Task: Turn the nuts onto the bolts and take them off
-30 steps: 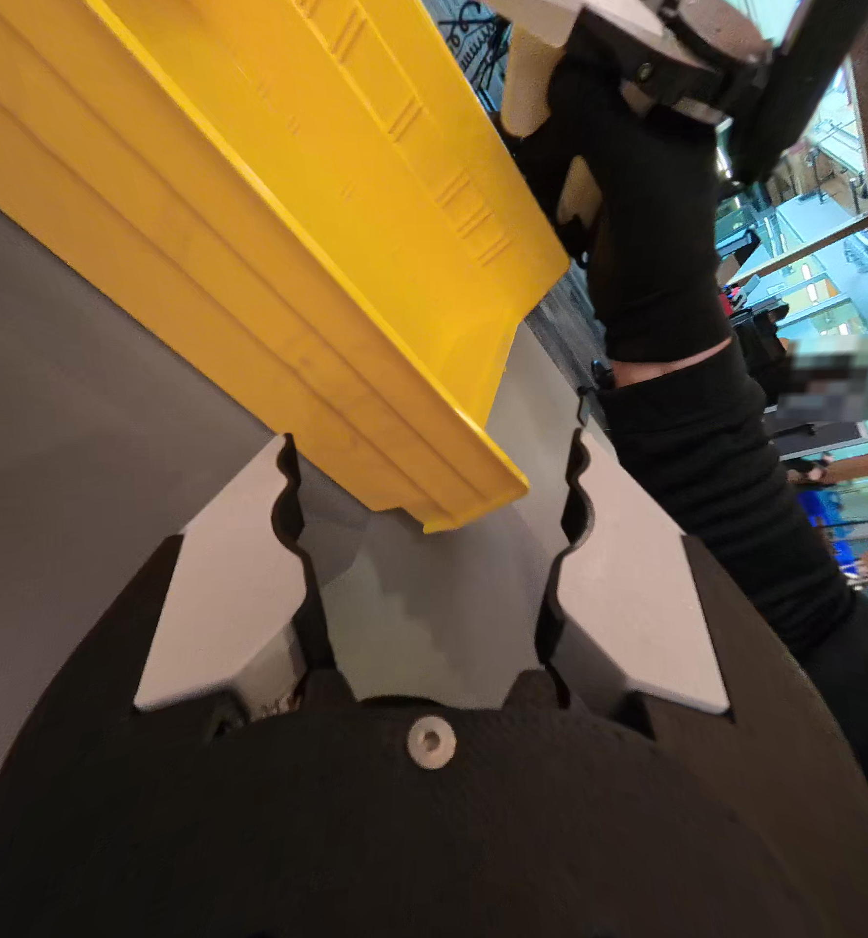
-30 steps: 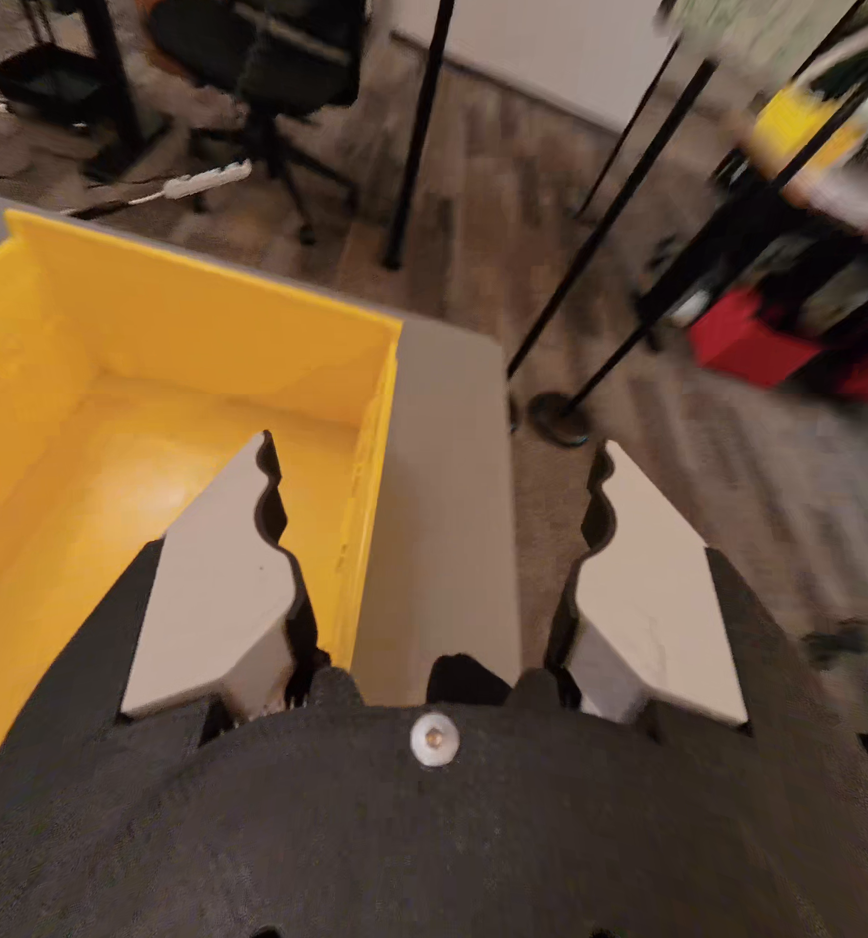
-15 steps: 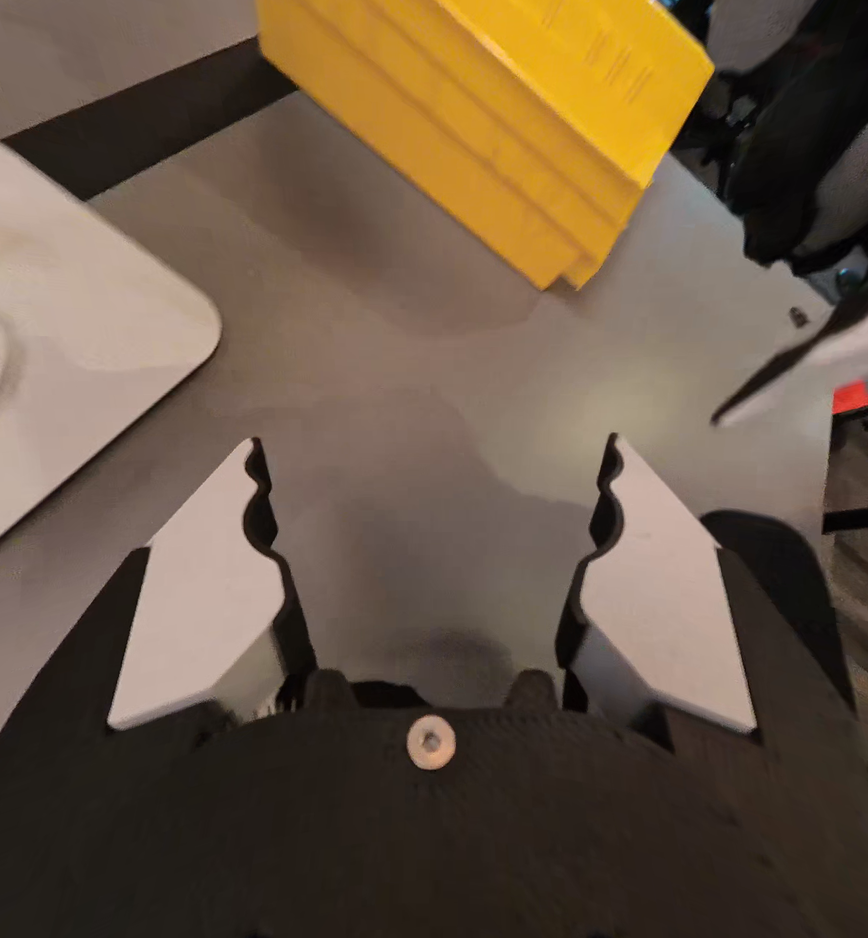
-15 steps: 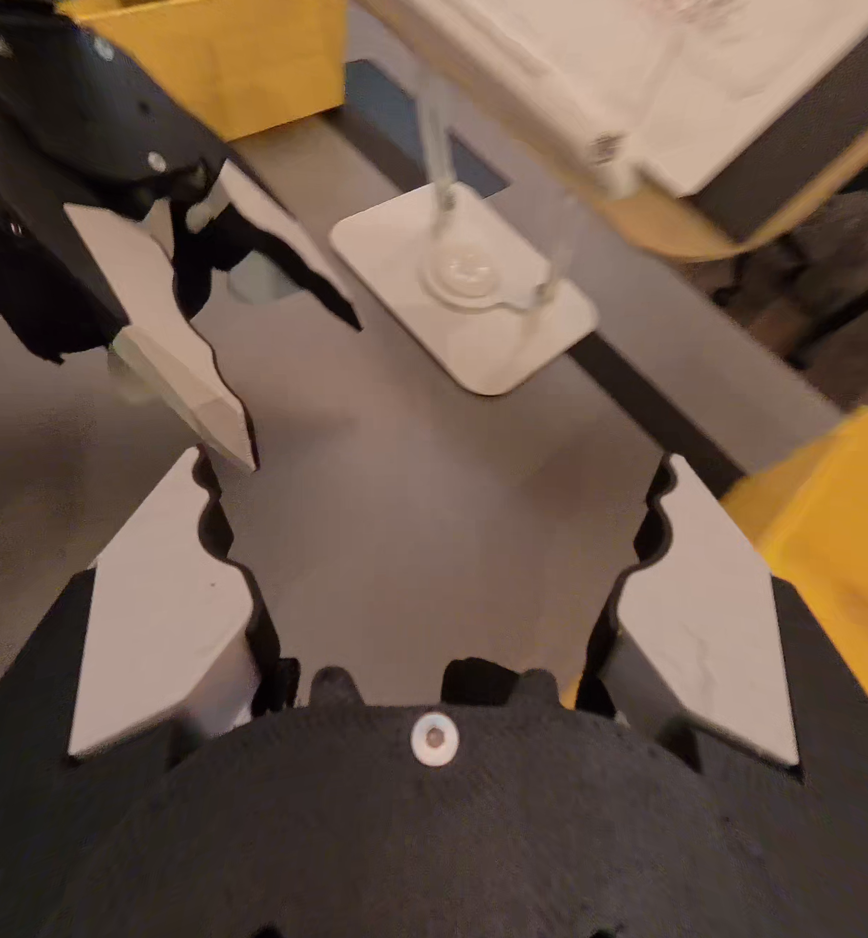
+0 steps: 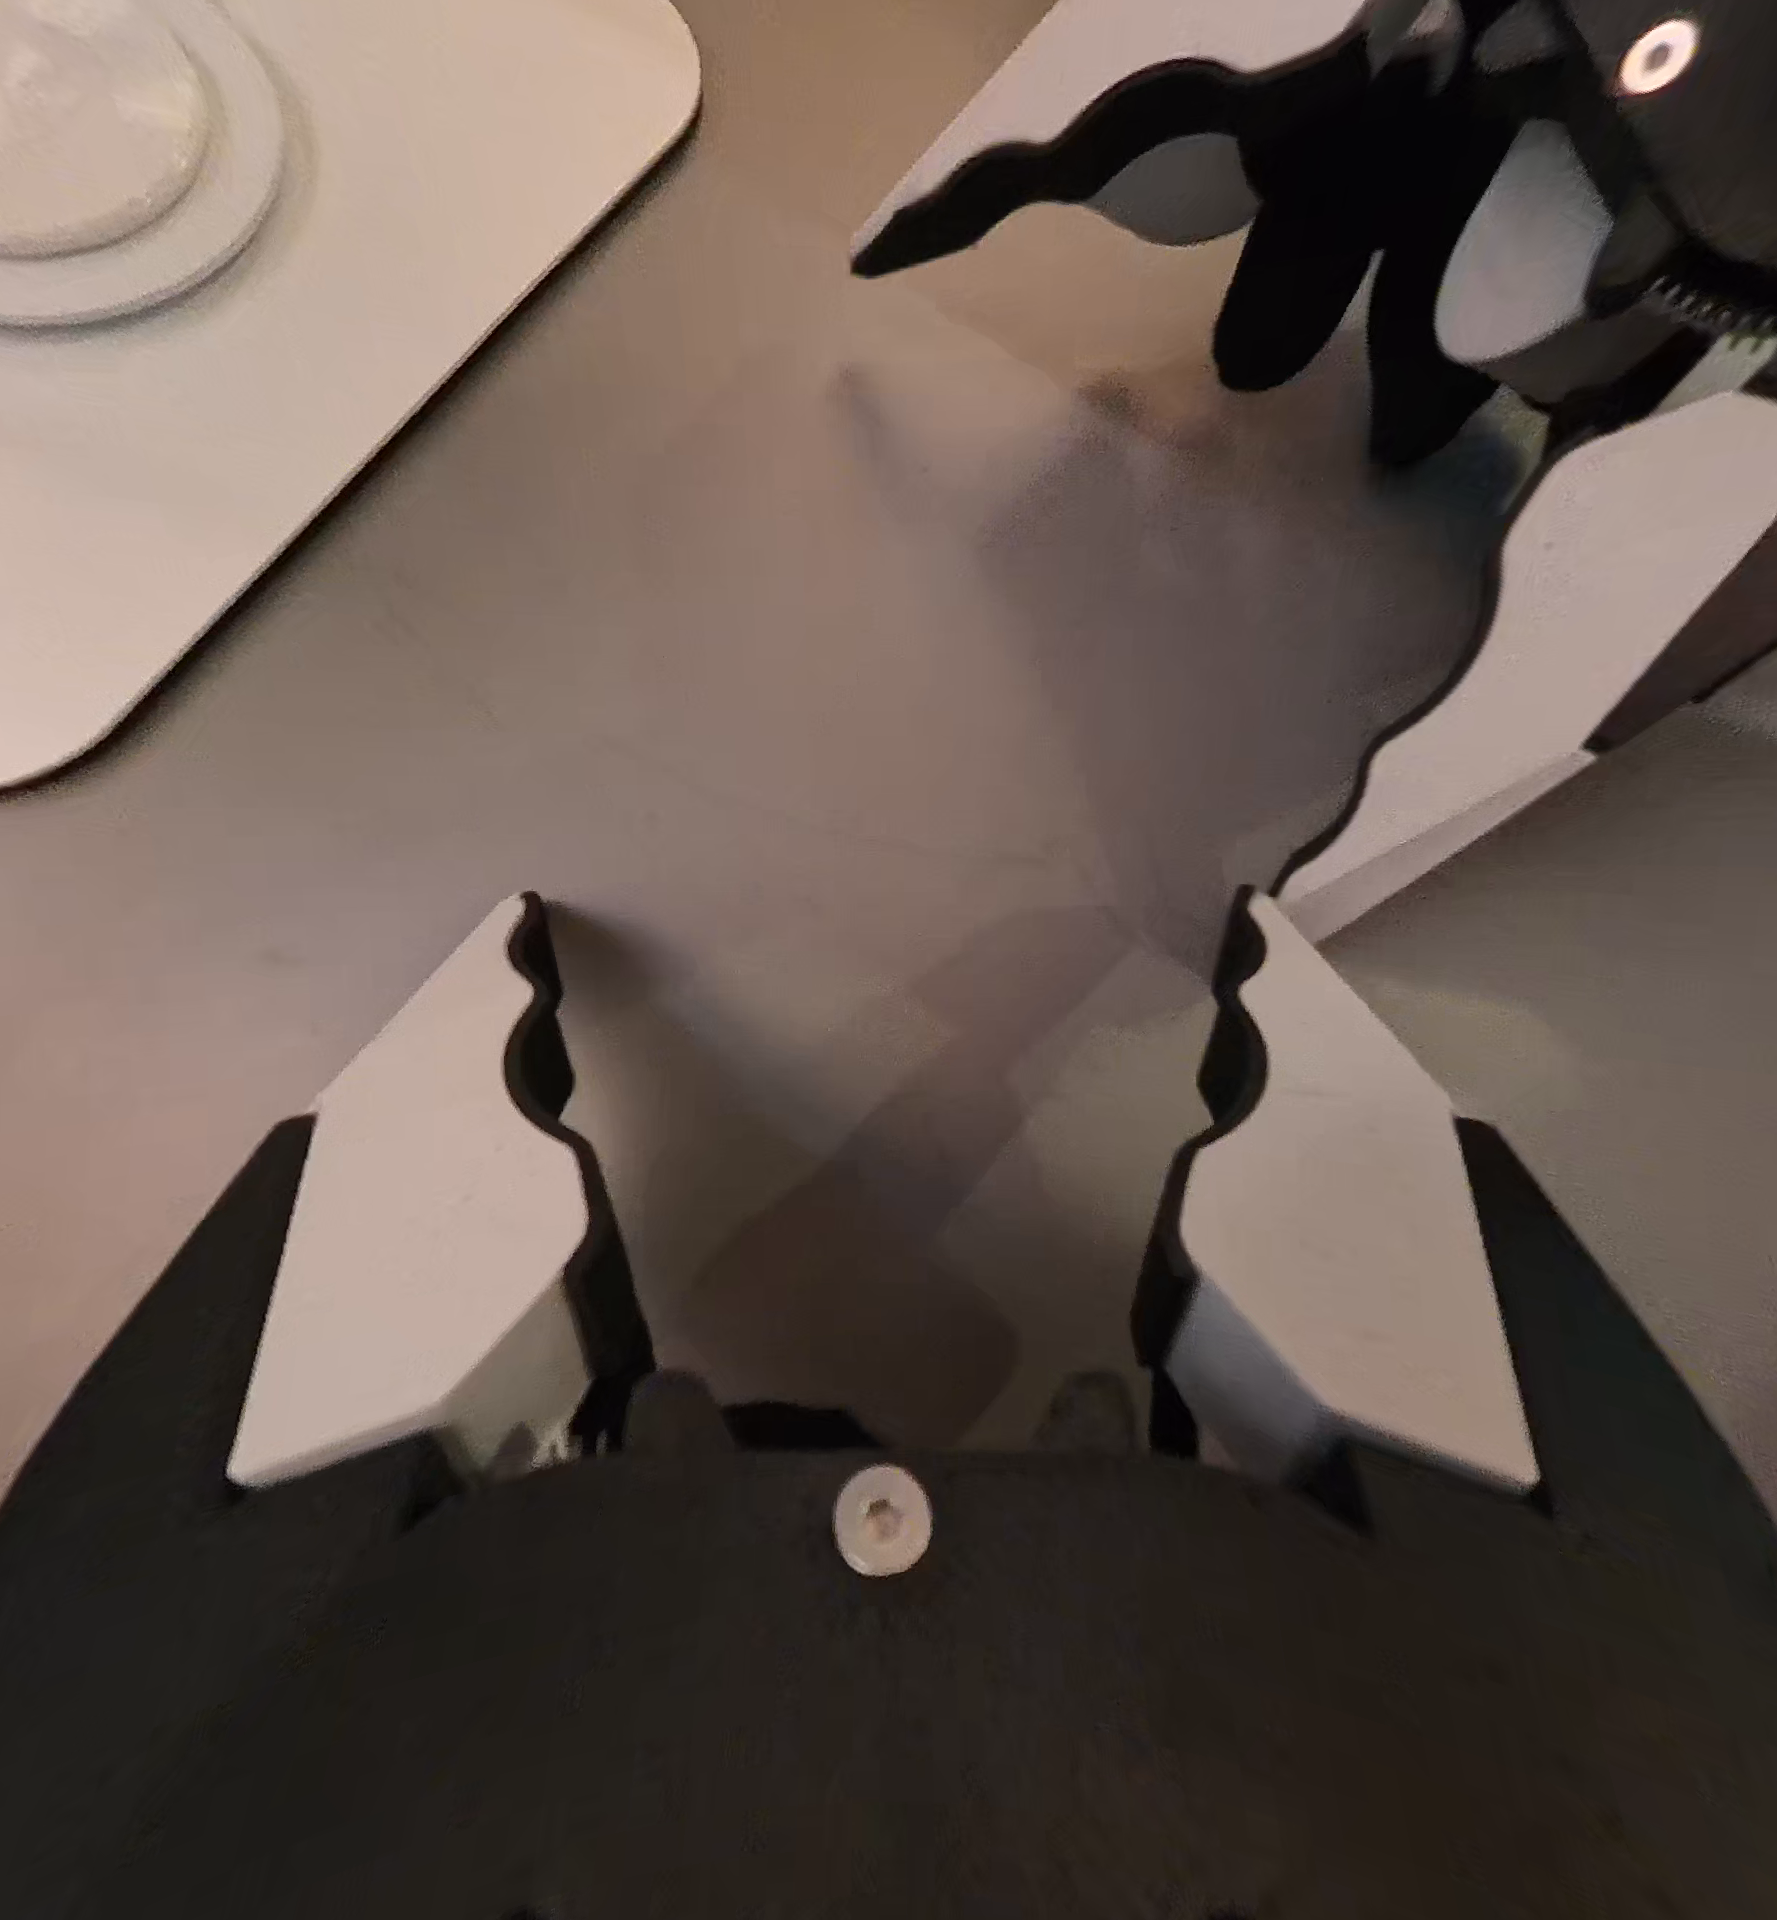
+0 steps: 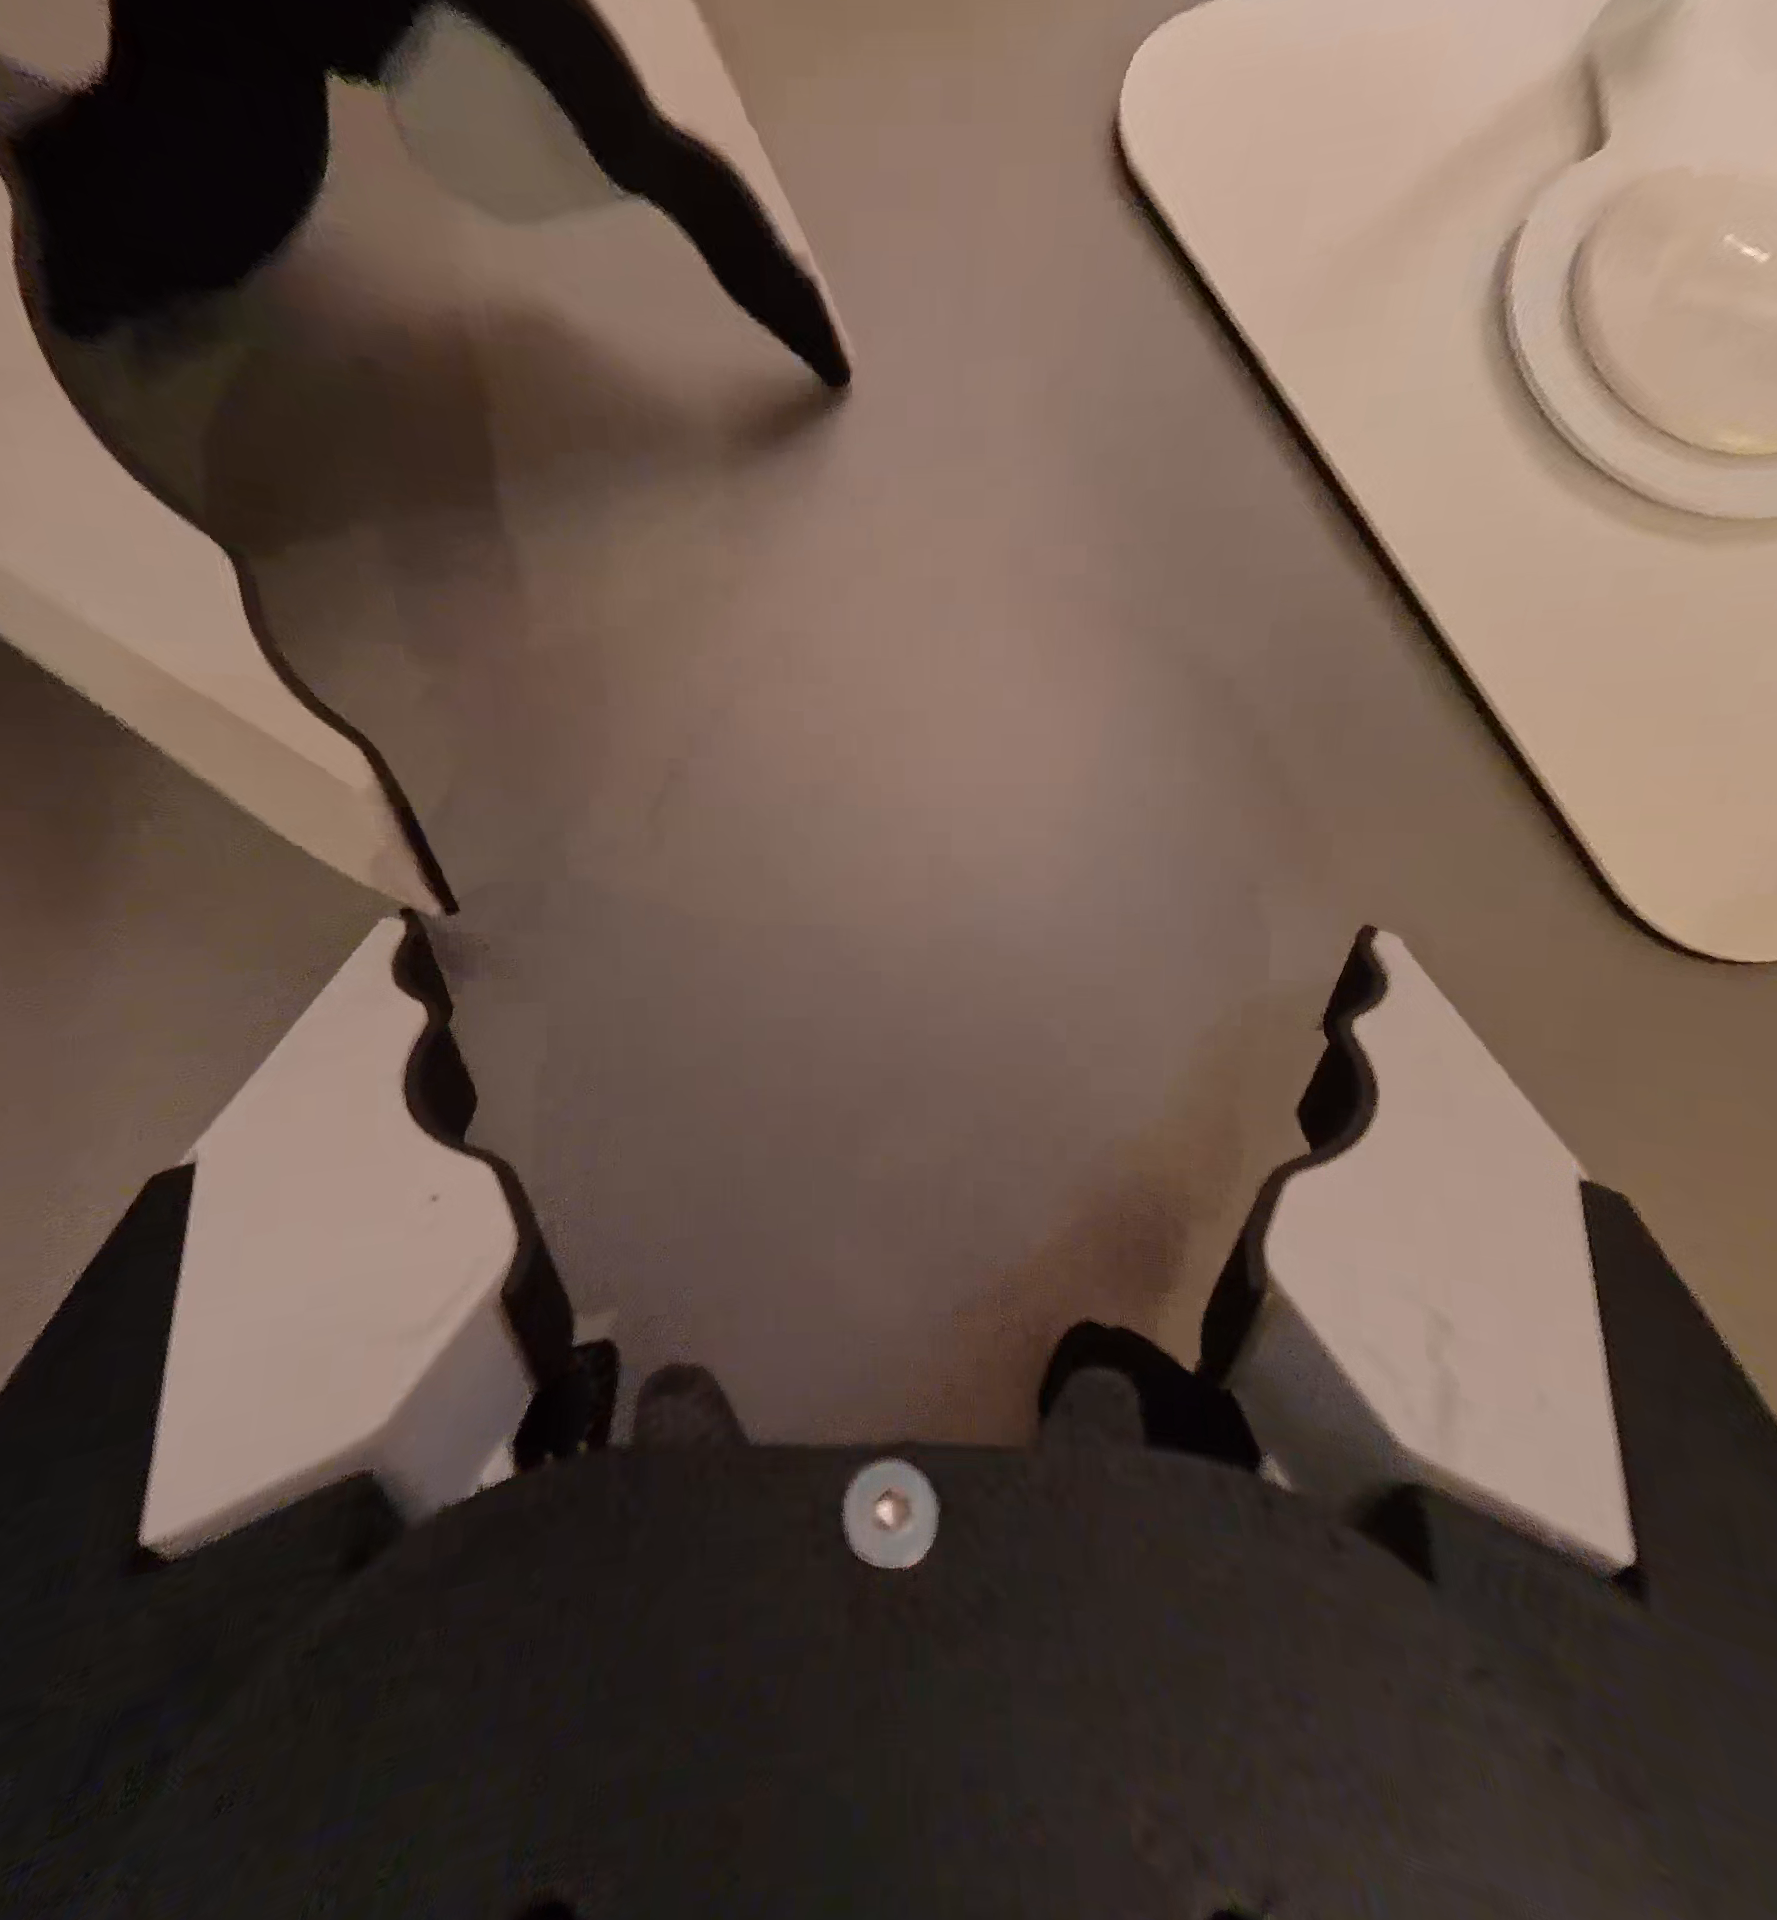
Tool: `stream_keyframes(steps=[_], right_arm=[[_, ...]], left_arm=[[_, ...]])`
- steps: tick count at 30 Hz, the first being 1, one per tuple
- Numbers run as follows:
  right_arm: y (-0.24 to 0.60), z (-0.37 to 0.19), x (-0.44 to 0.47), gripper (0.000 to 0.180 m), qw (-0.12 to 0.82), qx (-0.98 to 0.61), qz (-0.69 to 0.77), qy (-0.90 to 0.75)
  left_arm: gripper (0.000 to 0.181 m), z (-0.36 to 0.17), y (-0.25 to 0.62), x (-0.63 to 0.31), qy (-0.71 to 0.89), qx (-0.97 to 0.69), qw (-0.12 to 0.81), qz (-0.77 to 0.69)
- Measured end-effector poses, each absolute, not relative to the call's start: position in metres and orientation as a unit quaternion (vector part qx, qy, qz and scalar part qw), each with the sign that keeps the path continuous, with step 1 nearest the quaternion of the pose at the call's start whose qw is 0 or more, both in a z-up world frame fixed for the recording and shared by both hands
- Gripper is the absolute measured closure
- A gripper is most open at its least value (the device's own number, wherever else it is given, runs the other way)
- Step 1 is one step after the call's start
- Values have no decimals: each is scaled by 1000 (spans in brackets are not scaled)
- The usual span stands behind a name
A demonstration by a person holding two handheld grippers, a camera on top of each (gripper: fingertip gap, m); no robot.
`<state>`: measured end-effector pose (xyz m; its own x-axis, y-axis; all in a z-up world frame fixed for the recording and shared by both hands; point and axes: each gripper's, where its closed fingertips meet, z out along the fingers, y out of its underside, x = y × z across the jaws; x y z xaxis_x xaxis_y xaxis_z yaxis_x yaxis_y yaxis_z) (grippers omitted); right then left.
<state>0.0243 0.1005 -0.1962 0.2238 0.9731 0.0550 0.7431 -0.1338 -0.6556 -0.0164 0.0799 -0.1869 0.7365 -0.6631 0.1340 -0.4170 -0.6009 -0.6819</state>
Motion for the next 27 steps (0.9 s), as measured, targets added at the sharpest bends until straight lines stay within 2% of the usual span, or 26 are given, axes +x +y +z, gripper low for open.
stream_keyframes(steps=[6,8,10,12,17,20,22,23,25,27], right_arm=[[100,-198,19,20,307,-722,215,-581],[100,-197,19,21,309,-722,214,-580],[95,-198,19,37,295,-724,227,-581],[95,-196,21,43,297,-726,230,-577],[99,-197,27,39,299,-739,222,-562],[98,-198,30,31,298,-738,218,-565],[100,-198,30,34,298,-740,220,-562],[104,-197,31,43,302,-744,218,-555],[122,-192,36,80,322,-770,207,-510],[132,-190,41,96,336,-784,199,-482]], left_arm=[[61,-190,80,-19,327,-868,334,-170],[72,-194,82,-20,345,-862,347,-134],[73,-194,82,-21,338,-864,348,-134],[75,-193,83,-22,330,-866,351,-132],[77,-193,84,-23,318,-873,348,-130],[95,-191,90,-30,294,-881,352,-118],[98,-191,92,-32,287,-882,355,-113],[97,-191,92,-33,284,-883,357,-110],[94,-191,94,-35,269,-886,362,-108],[93,-191,96,-39,260,-887,367,-99]])
